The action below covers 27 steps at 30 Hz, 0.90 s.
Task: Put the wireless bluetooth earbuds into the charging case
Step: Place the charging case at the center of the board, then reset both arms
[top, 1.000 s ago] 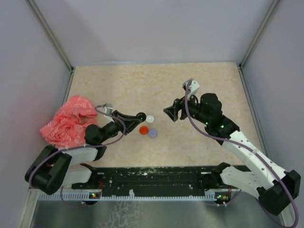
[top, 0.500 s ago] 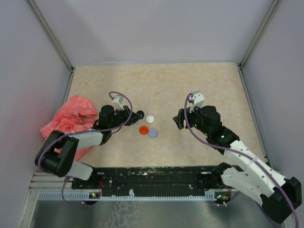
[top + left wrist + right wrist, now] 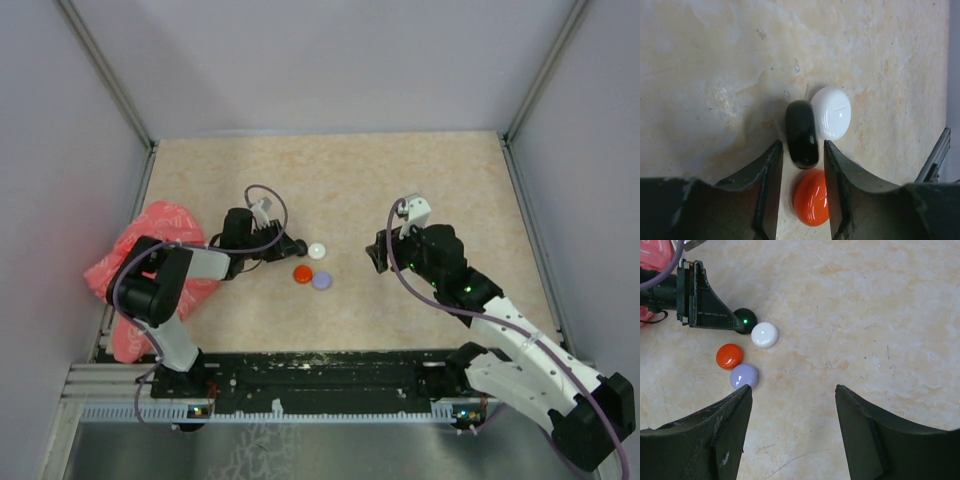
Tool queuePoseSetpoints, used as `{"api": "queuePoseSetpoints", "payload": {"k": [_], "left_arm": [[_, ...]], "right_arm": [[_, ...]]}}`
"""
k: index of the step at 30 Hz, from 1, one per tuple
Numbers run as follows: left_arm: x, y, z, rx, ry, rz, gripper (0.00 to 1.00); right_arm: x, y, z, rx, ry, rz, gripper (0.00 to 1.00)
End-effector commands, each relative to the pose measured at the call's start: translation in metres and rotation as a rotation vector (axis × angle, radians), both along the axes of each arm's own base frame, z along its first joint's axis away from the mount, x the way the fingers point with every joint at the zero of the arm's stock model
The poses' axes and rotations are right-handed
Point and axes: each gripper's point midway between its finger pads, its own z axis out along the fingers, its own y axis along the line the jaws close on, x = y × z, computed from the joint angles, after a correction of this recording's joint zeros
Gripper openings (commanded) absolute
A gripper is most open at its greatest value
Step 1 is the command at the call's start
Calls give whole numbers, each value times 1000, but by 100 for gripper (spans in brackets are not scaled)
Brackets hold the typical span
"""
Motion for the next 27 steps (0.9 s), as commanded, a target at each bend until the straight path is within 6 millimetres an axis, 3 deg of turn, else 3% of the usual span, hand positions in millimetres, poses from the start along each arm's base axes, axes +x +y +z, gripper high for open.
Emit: {"api": "queuePoseSetpoints", "payload": {"k": [1,6,11,14,21,27], "left_arm": [[-17,0,-14,-10,95,-33,46],[-22,4,-6,9,89,-29,53],[-22,22,22,78,12,26,61],[-23,35,41,124,-24,76,72],[-35,75,107,262,-137,180,99],[-62,117,183,329,-361,296,100]], "right_arm": [[6,0,24,35,-80,-8,67],[5,0,28,38,-74,-2,67],[3,-7,33,40,-60,-39,68],[4,-16,27,15,-16,-97,69],[-3,-27,10,-7,117,-177,76],[-7,-40,22,47,93,-252,82]]}}
